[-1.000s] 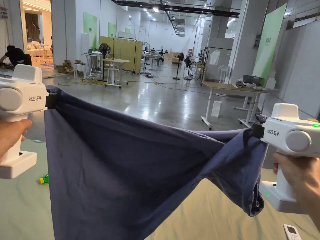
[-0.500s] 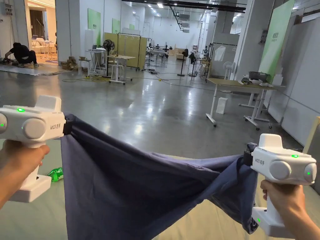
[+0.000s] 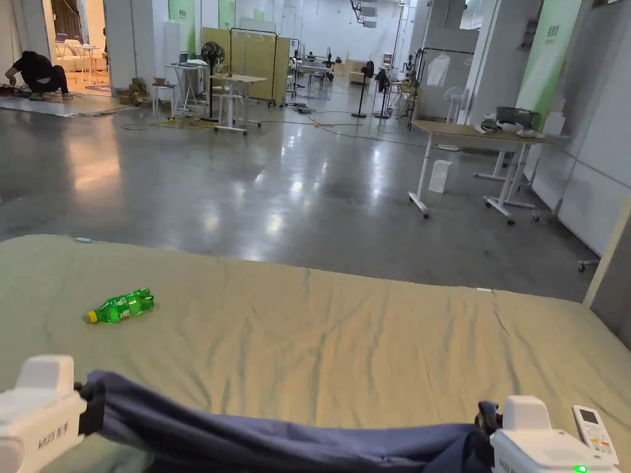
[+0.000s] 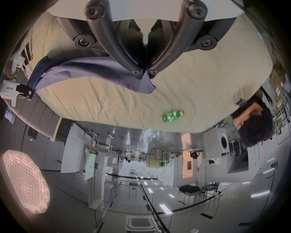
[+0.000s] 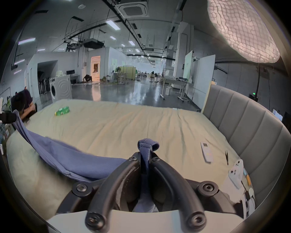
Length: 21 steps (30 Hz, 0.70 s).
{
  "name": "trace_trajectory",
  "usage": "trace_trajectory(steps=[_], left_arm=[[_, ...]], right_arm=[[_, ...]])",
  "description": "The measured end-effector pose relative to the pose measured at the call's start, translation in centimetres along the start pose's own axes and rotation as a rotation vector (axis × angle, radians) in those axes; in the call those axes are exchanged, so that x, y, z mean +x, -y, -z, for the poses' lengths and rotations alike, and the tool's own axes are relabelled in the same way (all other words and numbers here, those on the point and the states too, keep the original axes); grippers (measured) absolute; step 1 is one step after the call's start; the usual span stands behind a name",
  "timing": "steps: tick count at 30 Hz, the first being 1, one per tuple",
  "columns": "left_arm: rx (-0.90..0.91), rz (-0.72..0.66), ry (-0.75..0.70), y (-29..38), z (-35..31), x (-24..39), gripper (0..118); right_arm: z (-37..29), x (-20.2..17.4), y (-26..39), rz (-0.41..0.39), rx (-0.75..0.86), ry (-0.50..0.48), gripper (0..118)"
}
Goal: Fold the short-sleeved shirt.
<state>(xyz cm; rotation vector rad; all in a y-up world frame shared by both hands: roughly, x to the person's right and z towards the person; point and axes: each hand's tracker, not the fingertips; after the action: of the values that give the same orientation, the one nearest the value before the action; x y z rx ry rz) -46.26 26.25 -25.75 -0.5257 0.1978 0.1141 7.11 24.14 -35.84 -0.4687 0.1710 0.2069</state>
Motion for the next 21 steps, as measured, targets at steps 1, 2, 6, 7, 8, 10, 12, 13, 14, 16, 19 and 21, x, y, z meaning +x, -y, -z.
trace_trajectory(steps=[1, 2, 6, 7, 8, 10, 12, 13, 14, 16, 19, 21], left_arm=[[-0.025, -0.006, 0.004, 1.4, -0.5, -0.1, 4], [-0.050, -0.017, 0.014, 3.1, -1.1, -0.3, 4], [-0.133, -0.060, 0.025, 7.9, -3.0, -0.8, 4], [-0.150, -0.064, 0.022, 8.7, -3.3, -0.9, 4], [-0.158, -0.072, 0.025, 9.6, -3.7, -1.2, 4], [-0.186, -0.092, 0.030, 11.0, -4.3, -1.5, 4], [-0.219, -0.091, 0.036, 11.9, -4.5, -1.8, 4], [-0.231, -0.087, 0.038, 12.2, -4.6, -1.9, 5], [-0.234, -0.083, 0.037, 12.5, -4.8, -1.9, 6], [-0.242, -0.064, 0.037, 13.0, -5.3, -1.9, 27], [-0.240, -0.037, 0.023, 12.7, -5.9, -1.8, 70], [-0.197, -0.026, 0.025, 12.3, -6.6, -1.3, 71]], right_arm=[[-0.5, -0.4, 1.1, 0.001, -0.005, 0.005, 8], [-1.1, -0.8, 2.0, 0.001, -0.020, 0.003, 8], [-4.6, -2.3, 4.9, 0.027, -0.042, -0.007, 9], [-5.1, -2.7, 5.5, 0.027, -0.047, -0.008, 9], [-5.9, -3.1, 6.3, 0.025, -0.054, -0.008, 10], [-5.2, -2.7, 8.8, 0.036, -0.073, -0.004, 11], [-5.8, -3.0, 9.8, 0.048, -0.081, -0.005, 16], [-6.2, -3.2, 10.2, 0.051, -0.089, -0.003, 20], [-7.0, -3.1, 10.3, 0.059, -0.097, 0.007, 21], [-7.7, -3.2, 10.9, 0.067, -0.103, 0.007, 30], [-8.1, -2.8, 12.0, 0.094, -0.089, 0.030, 63], [-8.9, -2.7, 11.6, 0.111, -0.063, 0.044, 64]])
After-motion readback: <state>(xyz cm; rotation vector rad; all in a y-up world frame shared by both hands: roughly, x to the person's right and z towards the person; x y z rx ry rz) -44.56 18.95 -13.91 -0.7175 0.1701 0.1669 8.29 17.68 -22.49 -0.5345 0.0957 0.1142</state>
